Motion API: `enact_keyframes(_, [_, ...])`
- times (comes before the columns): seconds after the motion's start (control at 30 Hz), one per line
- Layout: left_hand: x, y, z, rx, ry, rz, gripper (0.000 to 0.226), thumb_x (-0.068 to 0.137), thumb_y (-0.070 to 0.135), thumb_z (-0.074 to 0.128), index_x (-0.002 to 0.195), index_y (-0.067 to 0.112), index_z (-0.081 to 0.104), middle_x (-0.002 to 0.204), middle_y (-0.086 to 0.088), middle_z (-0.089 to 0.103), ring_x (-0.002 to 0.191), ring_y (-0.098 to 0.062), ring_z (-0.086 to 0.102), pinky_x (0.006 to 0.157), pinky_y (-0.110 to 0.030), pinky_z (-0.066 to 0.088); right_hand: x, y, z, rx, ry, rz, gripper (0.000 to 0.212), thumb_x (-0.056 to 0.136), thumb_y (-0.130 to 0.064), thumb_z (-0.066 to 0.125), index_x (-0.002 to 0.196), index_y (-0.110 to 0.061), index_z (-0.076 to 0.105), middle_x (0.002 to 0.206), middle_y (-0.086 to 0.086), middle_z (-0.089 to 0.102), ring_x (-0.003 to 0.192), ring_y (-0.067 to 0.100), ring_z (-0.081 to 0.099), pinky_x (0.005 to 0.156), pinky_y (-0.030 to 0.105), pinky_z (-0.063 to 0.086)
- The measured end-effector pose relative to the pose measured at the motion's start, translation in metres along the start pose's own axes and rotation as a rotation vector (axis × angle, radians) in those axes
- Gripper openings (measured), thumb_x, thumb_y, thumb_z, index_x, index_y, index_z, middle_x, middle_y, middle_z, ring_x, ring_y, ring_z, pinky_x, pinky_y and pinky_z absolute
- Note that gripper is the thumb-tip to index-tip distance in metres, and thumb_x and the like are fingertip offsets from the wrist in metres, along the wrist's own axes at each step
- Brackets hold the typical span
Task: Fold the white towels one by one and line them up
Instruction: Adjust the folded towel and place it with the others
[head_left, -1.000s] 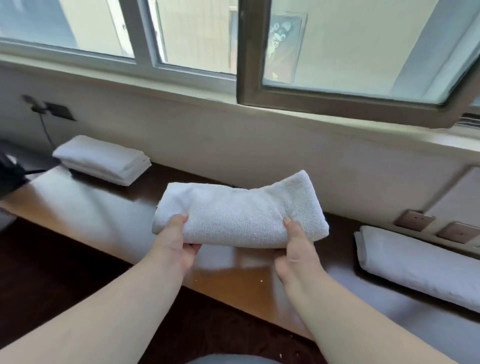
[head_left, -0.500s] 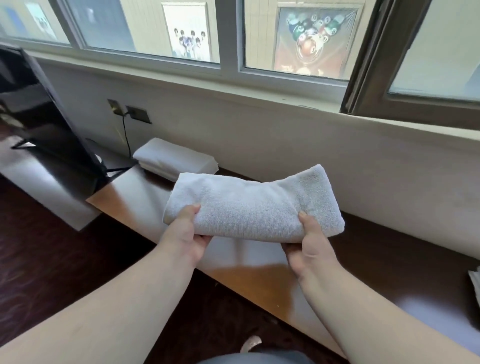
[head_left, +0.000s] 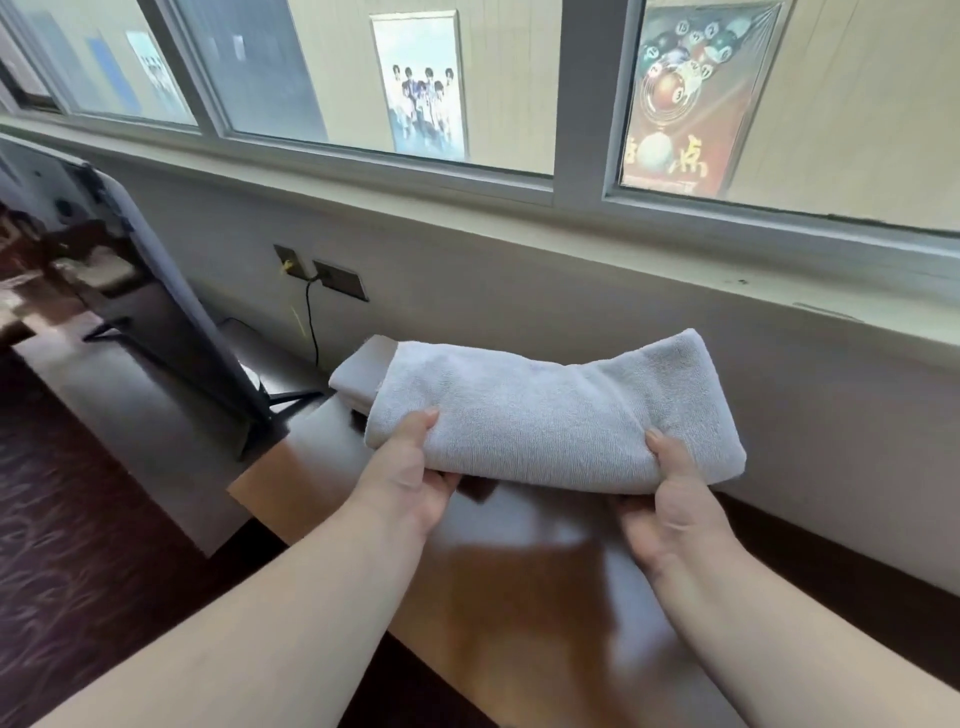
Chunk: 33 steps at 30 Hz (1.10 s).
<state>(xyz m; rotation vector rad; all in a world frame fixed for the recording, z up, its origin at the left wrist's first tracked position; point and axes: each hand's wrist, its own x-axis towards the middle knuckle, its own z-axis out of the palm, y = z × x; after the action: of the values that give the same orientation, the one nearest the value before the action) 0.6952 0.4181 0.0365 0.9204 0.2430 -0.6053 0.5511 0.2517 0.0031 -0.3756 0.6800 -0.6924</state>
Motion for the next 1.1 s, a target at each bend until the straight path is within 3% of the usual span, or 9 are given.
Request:
enact_keyframes(0.2, [0.092, 0.059, -0.001, 0.056, -0.053, -0.035, 0.025, 0.083, 0.009, 0.067, 0.107, 0.013, 0.061, 0.094, -0.009, 0.075, 0.083, -0.024, 0.073, 0.077, -0.047, 0.059, 0.052, 0.049, 0.060, 0.093, 0.000, -0.016, 0.036, 0.087, -0.011, 0.068, 0.122, -0.016, 0.061, 0.112, 0.010, 0.074, 0.097, 0.027, 0.073, 0.082, 0.052, 0.058])
enact_keyframes(0.3, [0.142, 0.088, -0.006, 0.077, -0.081, -0.080, 0.026, 0.083, 0.011, 0.068, 0.108, 0.013, 0.061, 0.096, -0.010, 0.075, 0.086, -0.025, 0.073, 0.078, -0.048, 0.058, 0.075, 0.079, 0.095, 0.117, 0.029, -0.052, 0.041, 0.085, -0.010, 0.071, 0.124, -0.014, 0.060, 0.111, 0.009, 0.074, 0.098, 0.028, 0.073, 0.087, 0.053, 0.057])
enact_keyframes(0.47, [0.226, 0.138, -0.010, 0.119, -0.169, -0.179, 0.031, 0.083, 0.013, 0.067, 0.113, 0.013, 0.060, 0.098, -0.009, 0.075, 0.088, -0.025, 0.073, 0.074, -0.044, 0.059, 0.108, 0.128, 0.150, 0.167, 0.070, -0.114, 0.035, 0.086, -0.011, 0.070, 0.120, -0.014, 0.062, 0.104, 0.009, 0.076, 0.091, 0.028, 0.074, 0.068, 0.044, 0.060])
enact_keyframes(0.6, [0.286, 0.169, -0.013, 0.140, -0.273, -0.214, 0.038, 0.082, 0.013, 0.067, 0.119, 0.015, 0.059, 0.108, -0.007, 0.073, 0.097, -0.025, 0.071, 0.078, -0.042, 0.058, 0.139, 0.163, 0.181, 0.216, 0.082, -0.187, 0.036, 0.089, -0.010, 0.067, 0.123, -0.017, 0.063, 0.115, 0.009, 0.073, 0.101, 0.026, 0.072, 0.087, 0.045, 0.058])
enact_keyframes(0.7, [0.325, 0.179, -0.025, 0.162, -0.305, -0.268, 0.046, 0.080, 0.013, 0.067, 0.125, 0.017, 0.058, 0.114, -0.007, 0.071, 0.102, -0.025, 0.069, 0.078, -0.042, 0.058, 0.154, 0.192, 0.179, 0.234, 0.096, -0.190, 0.036, 0.085, -0.010, 0.072, 0.119, -0.019, 0.066, 0.116, 0.008, 0.073, 0.104, 0.026, 0.071, 0.087, 0.045, 0.058])
enact_keyframes(0.8, [0.354, 0.168, -0.055, 0.251, -0.196, -0.377, 0.044, 0.084, 0.012, 0.066, 0.128, 0.017, 0.057, 0.111, -0.008, 0.072, 0.097, -0.025, 0.071, 0.070, -0.040, 0.058, 0.162, 0.228, 0.158, 0.168, 0.256, -0.075, 0.041, 0.084, -0.011, 0.074, 0.122, -0.018, 0.064, 0.114, 0.009, 0.074, 0.101, 0.027, 0.072, 0.080, 0.043, 0.060])
enact_keyframes(0.9, [0.369, 0.146, -0.096, 0.409, -0.020, -0.506, 0.045, 0.087, 0.014, 0.069, 0.129, 0.016, 0.052, 0.114, -0.010, 0.068, 0.097, -0.027, 0.066, 0.073, -0.048, 0.054, 0.165, 0.257, 0.134, 0.125, 0.444, 0.025, 0.047, 0.086, -0.008, 0.074, 0.129, -0.015, 0.057, 0.115, 0.010, 0.072, 0.105, 0.030, 0.067, 0.087, 0.048, 0.056])
enact_keyframes(1.03, [0.383, 0.140, -0.114, 0.440, -0.005, -0.413, 0.054, 0.084, 0.018, 0.075, 0.132, 0.023, 0.050, 0.119, -0.007, 0.066, 0.103, -0.027, 0.064, 0.067, -0.048, 0.057, 0.169, 0.255, 0.130, 0.082, 0.520, -0.020, 0.056, 0.083, -0.011, 0.077, 0.132, -0.019, 0.052, 0.123, 0.011, 0.067, 0.105, 0.032, 0.067, 0.074, 0.048, 0.060])
enact_keyframes(1.1, [0.390, 0.145, -0.113, 0.458, 0.014, -0.351, 0.061, 0.077, 0.027, 0.082, 0.130, 0.025, 0.052, 0.114, -0.004, 0.068, 0.100, -0.026, 0.066, 0.073, -0.055, 0.057, 0.167, 0.247, 0.127, 0.045, 0.586, -0.048, 0.054, 0.082, -0.022, 0.080, 0.127, -0.023, 0.051, 0.119, 0.010, 0.067, 0.101, 0.033, 0.069, 0.071, 0.050, 0.060])
